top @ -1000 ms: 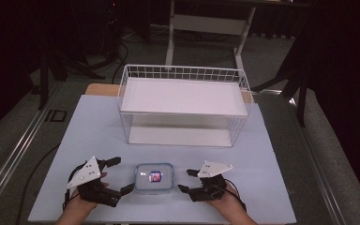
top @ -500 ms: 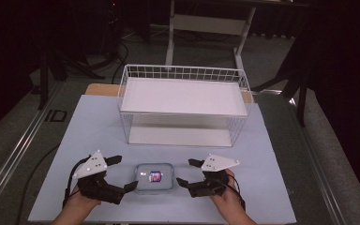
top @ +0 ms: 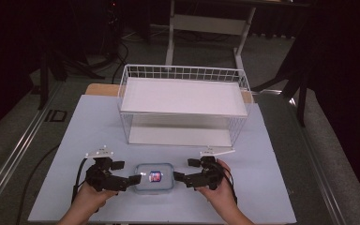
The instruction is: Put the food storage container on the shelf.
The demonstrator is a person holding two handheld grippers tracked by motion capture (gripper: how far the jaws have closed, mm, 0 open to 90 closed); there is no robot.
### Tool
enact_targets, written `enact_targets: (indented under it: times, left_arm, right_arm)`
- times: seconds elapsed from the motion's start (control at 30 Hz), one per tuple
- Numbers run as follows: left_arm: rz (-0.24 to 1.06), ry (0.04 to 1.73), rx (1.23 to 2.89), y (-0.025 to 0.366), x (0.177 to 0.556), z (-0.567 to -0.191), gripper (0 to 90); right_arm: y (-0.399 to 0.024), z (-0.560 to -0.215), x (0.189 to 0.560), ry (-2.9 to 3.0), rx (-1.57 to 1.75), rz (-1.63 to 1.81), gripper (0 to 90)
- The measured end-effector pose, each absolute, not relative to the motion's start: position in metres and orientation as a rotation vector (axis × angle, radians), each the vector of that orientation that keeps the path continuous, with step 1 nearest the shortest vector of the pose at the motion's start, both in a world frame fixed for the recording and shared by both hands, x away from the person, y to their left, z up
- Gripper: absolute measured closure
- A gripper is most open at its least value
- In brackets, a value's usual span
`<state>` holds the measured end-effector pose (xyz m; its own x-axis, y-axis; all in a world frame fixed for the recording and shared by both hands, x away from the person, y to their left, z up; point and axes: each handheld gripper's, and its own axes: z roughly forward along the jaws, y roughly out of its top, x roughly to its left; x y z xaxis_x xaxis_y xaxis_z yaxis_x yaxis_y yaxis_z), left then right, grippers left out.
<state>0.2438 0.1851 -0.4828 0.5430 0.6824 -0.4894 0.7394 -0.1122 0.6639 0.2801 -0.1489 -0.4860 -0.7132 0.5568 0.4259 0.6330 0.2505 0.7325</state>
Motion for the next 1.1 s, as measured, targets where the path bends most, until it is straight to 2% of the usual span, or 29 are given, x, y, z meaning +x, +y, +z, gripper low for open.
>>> enact_targets:
  times: [0.33, 0.4, 0.47, 0.53, 0.73, 0.83, 0.87, 0.97, 1.1]
  left_arm:
    - [-0.248, 1.300, 1.779, 0.182, 0.255, -0.515, 1.6]
    - [-0.279, 1.333, 1.748, 0.182, 0.257, -0.518, 7.4]
    - [-0.302, 1.349, 1.726, 0.183, 0.259, -0.521, 8.1]
    - [-0.306, 1.357, 1.713, 0.184, 0.259, -0.524, 16.4]
    - [-0.357, 1.363, 1.724, 0.182, 0.259, -0.529, 16.7]
    - [-0.373, 1.378, 1.731, 0.180, 0.259, -0.531, 21.1]
    - [-0.380, 1.382, 1.731, 0.179, 0.260, -0.532, 27.4]
    - [-0.424, 1.387, 1.717, 0.177, 0.260, -0.536, 29.7]
    - [-0.382, 1.391, 1.744, 0.173, 0.257, -0.532, 30.4]
  right_arm:
    - [-0.139, -0.516, 0.295, -2.183, -1.345, -1.275, 14.9]
    - [-0.139, -0.520, 0.299, -2.133, -1.374, -1.257, 16.0]
    - [-0.140, -0.523, 0.301, -2.077, -1.379, -1.242, 19.8]
    - [-0.140, -0.525, 0.302, -2.032, -1.383, -1.232, 22.5]
    - [-0.136, -0.531, 0.301, -1.986, -1.378, -1.175, 29.4]
    - [-0.134, -0.533, 0.300, -1.970, -1.376, -1.155, 33.8]
    - [-0.133, -0.534, 0.300, -1.964, -1.372, -1.136, 43.2]
    - [-0.132, -0.535, 0.299, -1.960, -1.358, -1.129, 44.5]
    - [-0.131, -0.534, 0.297, -1.954, -1.378, -1.111, 45.1]
